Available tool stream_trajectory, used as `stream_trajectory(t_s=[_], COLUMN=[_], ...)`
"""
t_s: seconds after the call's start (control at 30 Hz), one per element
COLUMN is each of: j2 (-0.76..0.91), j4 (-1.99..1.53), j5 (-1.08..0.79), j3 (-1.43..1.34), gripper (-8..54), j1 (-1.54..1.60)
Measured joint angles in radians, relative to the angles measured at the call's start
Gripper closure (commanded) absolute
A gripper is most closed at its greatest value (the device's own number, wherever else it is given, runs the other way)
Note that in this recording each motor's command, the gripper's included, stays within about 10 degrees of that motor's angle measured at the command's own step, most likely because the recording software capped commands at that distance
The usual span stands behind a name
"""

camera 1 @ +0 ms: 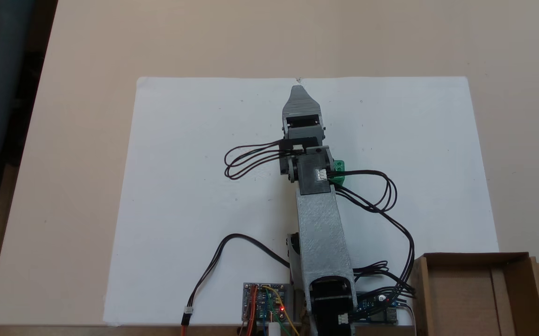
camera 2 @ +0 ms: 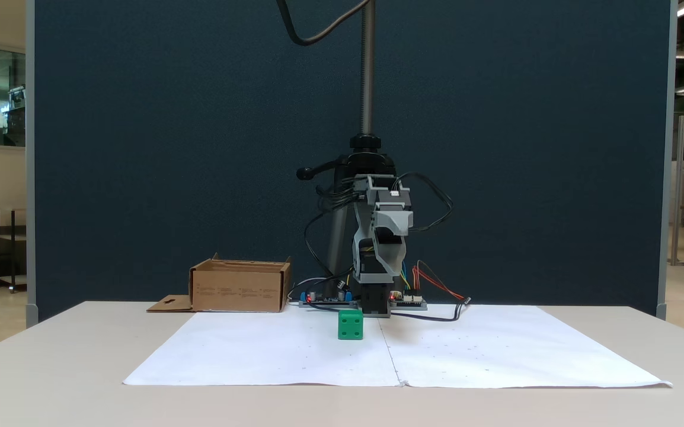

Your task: Grasp a green dice and put it in the bin.

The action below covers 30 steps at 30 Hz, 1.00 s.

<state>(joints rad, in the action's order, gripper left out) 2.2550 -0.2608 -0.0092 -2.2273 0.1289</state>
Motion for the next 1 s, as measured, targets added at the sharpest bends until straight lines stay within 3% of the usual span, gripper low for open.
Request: stream_trajectory(t_s=[0.2,0.47,1.0], j2=[-0.121,-0.163,-0.201], j4=[-0.316,-0.706,-0.703], j5=[0.000,0.072,0.064], j3=[0.245,0.247,0.249], gripper=[-1.5,-1.4,0.3], j1=[0.028,0.028,-0.100])
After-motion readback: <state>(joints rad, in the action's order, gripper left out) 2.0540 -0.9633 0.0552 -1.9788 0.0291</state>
